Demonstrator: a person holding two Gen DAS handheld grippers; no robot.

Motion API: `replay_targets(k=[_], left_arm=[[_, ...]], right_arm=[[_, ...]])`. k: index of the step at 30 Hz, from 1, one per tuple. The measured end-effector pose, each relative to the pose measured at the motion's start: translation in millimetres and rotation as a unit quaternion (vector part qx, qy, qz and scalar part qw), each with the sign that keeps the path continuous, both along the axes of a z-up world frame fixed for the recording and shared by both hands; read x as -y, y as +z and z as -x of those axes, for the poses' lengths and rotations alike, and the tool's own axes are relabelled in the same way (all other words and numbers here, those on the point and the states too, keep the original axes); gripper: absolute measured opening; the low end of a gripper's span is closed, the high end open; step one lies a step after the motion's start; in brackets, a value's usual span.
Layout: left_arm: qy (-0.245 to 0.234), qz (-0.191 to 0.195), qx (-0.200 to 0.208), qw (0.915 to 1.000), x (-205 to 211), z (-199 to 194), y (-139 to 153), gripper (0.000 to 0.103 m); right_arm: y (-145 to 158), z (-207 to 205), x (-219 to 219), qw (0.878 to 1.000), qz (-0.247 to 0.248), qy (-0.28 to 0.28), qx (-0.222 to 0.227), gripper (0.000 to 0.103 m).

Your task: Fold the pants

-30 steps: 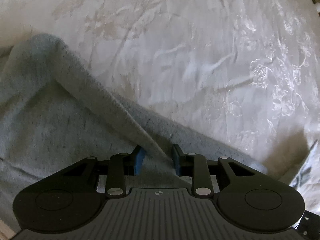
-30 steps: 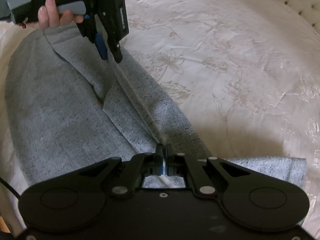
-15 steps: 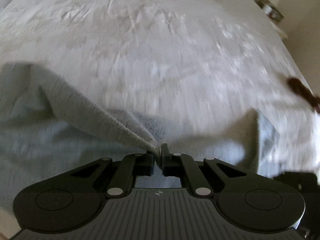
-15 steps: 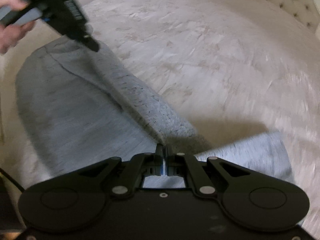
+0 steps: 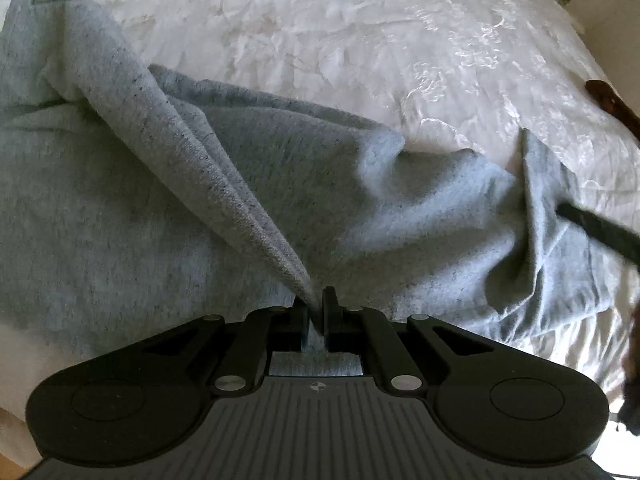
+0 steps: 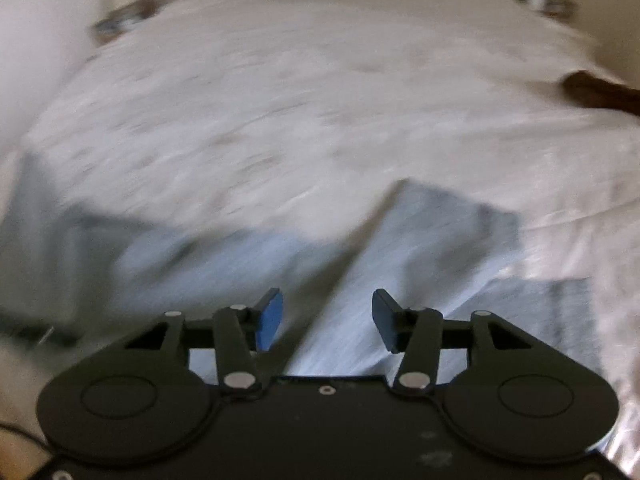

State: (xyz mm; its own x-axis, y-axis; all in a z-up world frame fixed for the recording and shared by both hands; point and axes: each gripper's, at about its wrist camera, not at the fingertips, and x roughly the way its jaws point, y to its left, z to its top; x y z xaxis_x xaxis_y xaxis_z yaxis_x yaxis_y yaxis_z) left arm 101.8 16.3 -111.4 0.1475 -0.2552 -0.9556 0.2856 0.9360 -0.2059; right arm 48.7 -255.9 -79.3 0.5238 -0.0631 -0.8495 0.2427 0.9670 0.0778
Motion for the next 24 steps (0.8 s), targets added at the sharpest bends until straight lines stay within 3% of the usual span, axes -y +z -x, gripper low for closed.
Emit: replay_targets(k=[3,8,10,11,13,15,18,21,24], left_arm=[[0.003,0.003,0.006,1.0000,-2,5,-3,0.006],[0.014,0.007,0.007,0.9999,-7,12,-3,0.006],[0.019,0.009,0.009,0.9997,-9,14,-3,0.006],[0.022,0.011,0.011,0.9997,-10,15,-2,0.006],[0.026,0.013,0.020,0.9994,-11,15,4,0.006],[0.031,0.017,0.046,0.9983,-11,15,18,0.006],[0.025,0.026,0.108,0.9936,-11,18,52,0.006],[0.006,0.032,0.161,0.9865,-12,33,81,0.006],[-0.017,0.026,0.156,0.9873,-10,50,77,0.006]], right_arm=[[-18,-35,8,0.998,0.030,-0.046,-0.008,0.056],[-60,-90,9,0.991,0.063,-0.092,-0.076,0.052],[-76,-94,11,0.986,0.083,-0.098,-0.109,0.031],[-82,-98,14,0.983,0.087,-0.103,-0.128,0.009],[-77,-94,27,0.982,0.063,-0.121,-0.133,0.007],[-54,-88,46,0.984,0.022,-0.142,-0.102,0.007],[1,-63,81,0.985,-0.043,-0.168,-0.002,0.007],[52,-20,113,0.973,-0.087,-0.191,0.099,0.007],[69,37,138,0.959,-0.091,-0.231,0.134,0.007]])
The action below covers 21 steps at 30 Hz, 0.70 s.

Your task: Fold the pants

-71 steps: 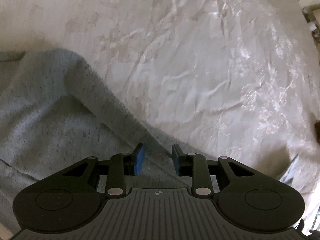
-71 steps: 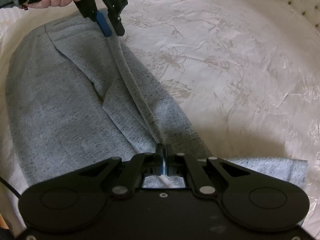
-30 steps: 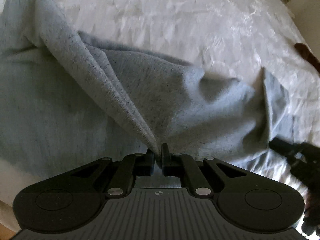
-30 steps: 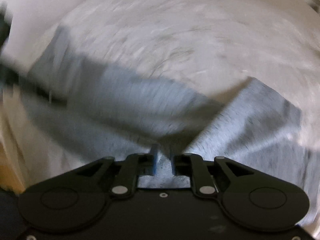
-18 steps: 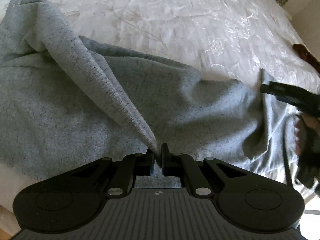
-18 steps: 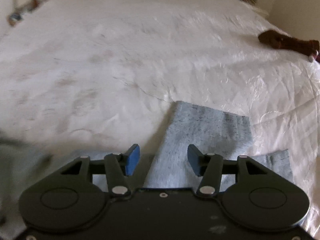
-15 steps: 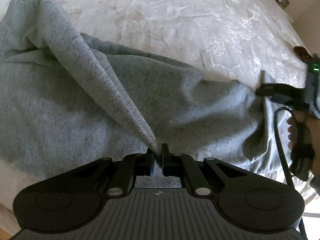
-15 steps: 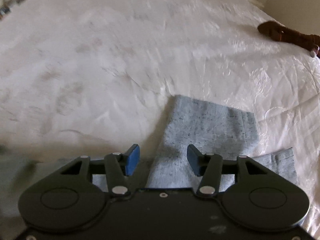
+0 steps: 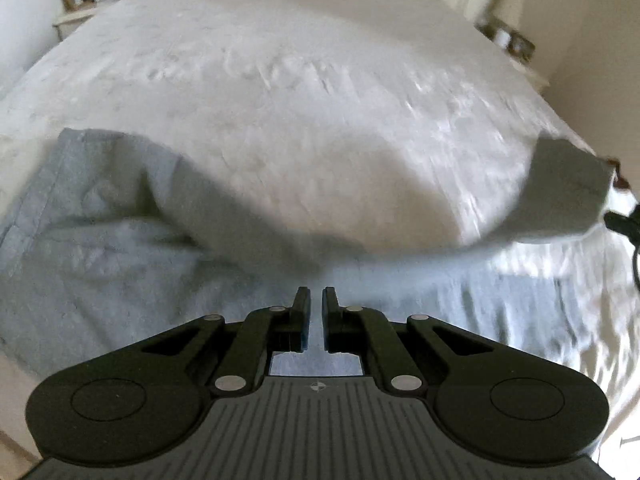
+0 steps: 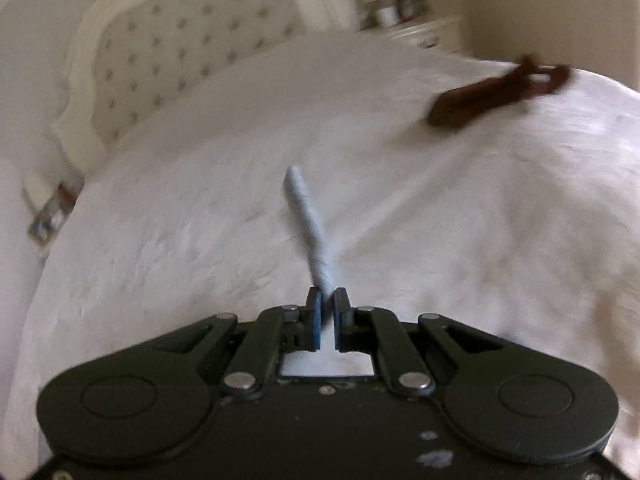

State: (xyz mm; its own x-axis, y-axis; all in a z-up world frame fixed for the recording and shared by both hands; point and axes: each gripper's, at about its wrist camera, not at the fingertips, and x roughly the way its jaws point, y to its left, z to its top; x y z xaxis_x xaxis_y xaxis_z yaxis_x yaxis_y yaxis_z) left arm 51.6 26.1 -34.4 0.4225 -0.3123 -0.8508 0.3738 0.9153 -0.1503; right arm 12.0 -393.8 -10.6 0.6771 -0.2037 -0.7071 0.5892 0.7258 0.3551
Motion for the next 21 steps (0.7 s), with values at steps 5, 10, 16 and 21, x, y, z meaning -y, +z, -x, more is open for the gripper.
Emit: replay_targets(k=[5,10,16,21], left_arm=[[-0.017,-0.051,-0.092,0.9943,15,19,-61,0.006],[-0.022,-0.067,-0.106,0.9918,20,36,-68,0.006],[-0.013,-0.083,-0.080,0.9932,37,27,-61,0.006],[0.003,-0.085,-0.063,0.9944,40,21,-55,0.007]], right_arm=[[-70,71,17,0.990,-0.050,-0.086,-0.100,0.005],[-108,99,10,0.984,-0.094,-0.095,-0.117,0.017],[-101,64,5,0.996,-0.068,-0.053,-0.039,0.079],[-124,7,21,0.992,-0.102,-0.045,-0.052,0.080]])
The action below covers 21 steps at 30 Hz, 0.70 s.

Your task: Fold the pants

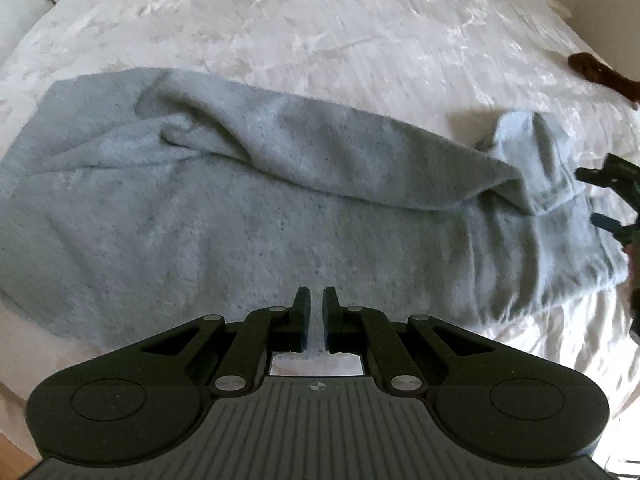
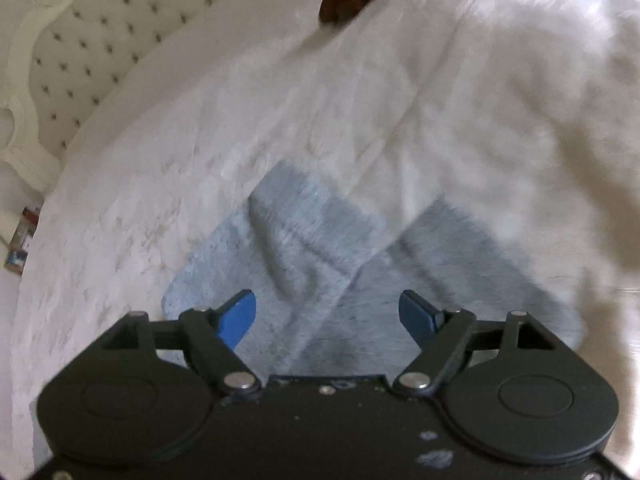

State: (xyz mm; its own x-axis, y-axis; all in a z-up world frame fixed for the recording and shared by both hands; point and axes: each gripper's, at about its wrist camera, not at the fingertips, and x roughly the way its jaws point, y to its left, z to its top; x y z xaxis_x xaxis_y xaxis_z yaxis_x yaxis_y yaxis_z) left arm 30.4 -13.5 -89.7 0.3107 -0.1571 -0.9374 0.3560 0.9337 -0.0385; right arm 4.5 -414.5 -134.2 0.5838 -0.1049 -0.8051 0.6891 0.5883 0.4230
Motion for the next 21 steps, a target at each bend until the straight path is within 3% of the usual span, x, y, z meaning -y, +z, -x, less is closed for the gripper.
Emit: replay_targets(k=[2,4,5,6,7,8,10,14,16,18,21], left_arm=[[0.008,-0.003,0.000,1.0000,-2,-1,1,0.007],[0.019,-0.006,-0.006,0.9998,-6,-2,-1,0.007],[0.024,-0.007,-0.009,0.9996,-8,-3,-2,0.007],[0.030,-0.008,-0.012,0.9994,-10,-4,-3,0.007],[0.036,-0.009,-0.014,0.9992,-13,-5,-4,0.007],[0.041,-0.009,-0.016,0.9990,-14,-6,-5,0.007],[0.045,-0.012,-0.019,0.9987,-16,-8,-7,0.007],[0.045,-0.018,-0.020,0.9986,-15,-11,-9,0.007],[0.044,-0.018,-0.021,0.9987,-13,-10,-10,0.007],[0.040,-0.019,-0.022,0.9988,-11,-9,-12,0.007],[0.034,-0.023,-0.023,0.9989,-7,-6,-13,0.007]], right_arm=[[-10,-15,2,1.000,-0.023,0.007,-0.009,0.075],[-19,-29,1,0.999,-0.041,0.017,-0.022,0.063],[-23,-36,1,0.998,-0.049,0.022,-0.027,0.047],[-28,-39,0,0.998,-0.054,0.028,-0.031,0.023],[-30,-44,-2,0.997,-0.055,0.033,-0.042,0.009],[-29,-49,-5,0.997,-0.050,0.040,-0.050,0.005],[-22,-52,-9,0.997,-0.043,0.056,-0.026,0.005],[40,-35,-20,0.994,0.032,0.092,0.049,0.004],[64,-13,-19,0.992,0.068,0.087,0.061,0.004],[68,13,-13,0.993,0.083,0.070,0.045,0.003],[43,42,-4,0.996,0.073,0.047,-0.010,0.003]])
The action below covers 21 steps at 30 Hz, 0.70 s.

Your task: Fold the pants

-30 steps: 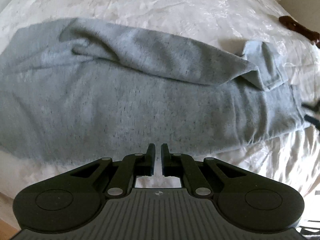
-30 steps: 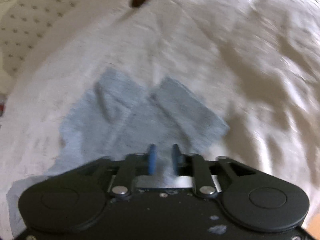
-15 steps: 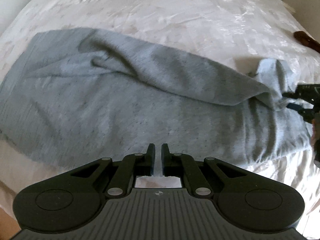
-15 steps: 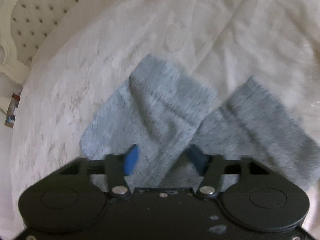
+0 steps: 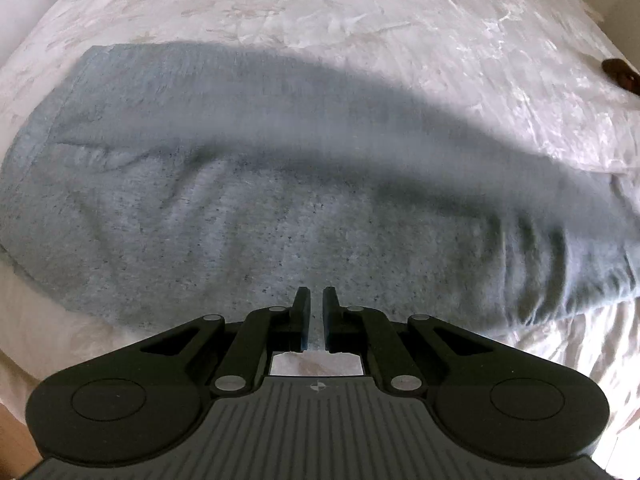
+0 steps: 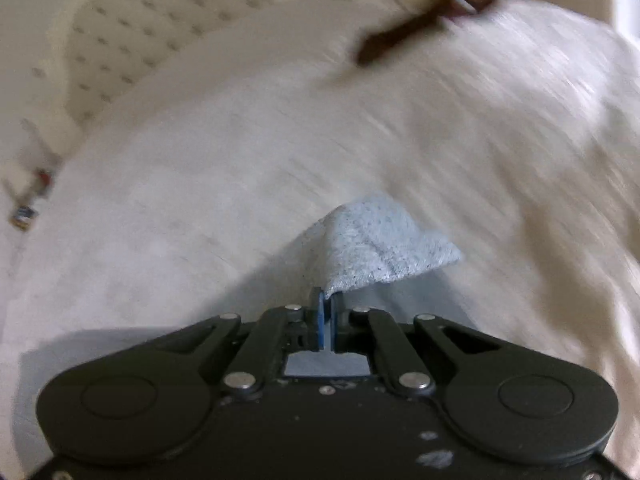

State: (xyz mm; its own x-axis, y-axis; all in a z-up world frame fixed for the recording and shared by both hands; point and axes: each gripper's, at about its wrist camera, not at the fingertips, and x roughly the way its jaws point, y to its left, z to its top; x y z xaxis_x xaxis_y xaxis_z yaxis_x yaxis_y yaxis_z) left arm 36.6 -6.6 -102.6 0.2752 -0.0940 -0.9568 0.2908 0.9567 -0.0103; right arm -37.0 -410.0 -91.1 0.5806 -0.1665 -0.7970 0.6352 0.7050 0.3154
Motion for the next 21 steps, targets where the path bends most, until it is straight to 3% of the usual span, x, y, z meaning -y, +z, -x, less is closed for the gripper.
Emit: replay_targets(k=[4,6,7,9,15,21], left_arm=[[-0.007,-0.004,-0.002,1.0000,1,5,1,0.007],[-0.005,-0.007,0.001,1.0000,-3,6,4,0.007],[-0.003,-0.008,0.002,1.0000,-6,7,5,0.007],[0.001,-0.009,0.002,1.0000,-14,4,6,0.007],[0.022,-0.012,0.010,0.9996,-57,-19,7,0.007],[0.043,-0.005,0.013,0.9990,-125,-67,-6,0.007]], right_arm=[[-58,16,2,0.995,-0.056,-0.033,-0.078,0.004],[-63,19,-4,0.994,-0.063,-0.044,-0.078,0.012],[-59,19,-6,0.994,-0.061,-0.050,-0.072,0.014],[-49,19,-8,0.994,-0.061,-0.062,-0.060,0.041],[-2,26,-17,0.996,0.002,-0.092,-0.017,0.047],[39,-19,-73,0.999,0.035,-0.015,0.020,0.057]])
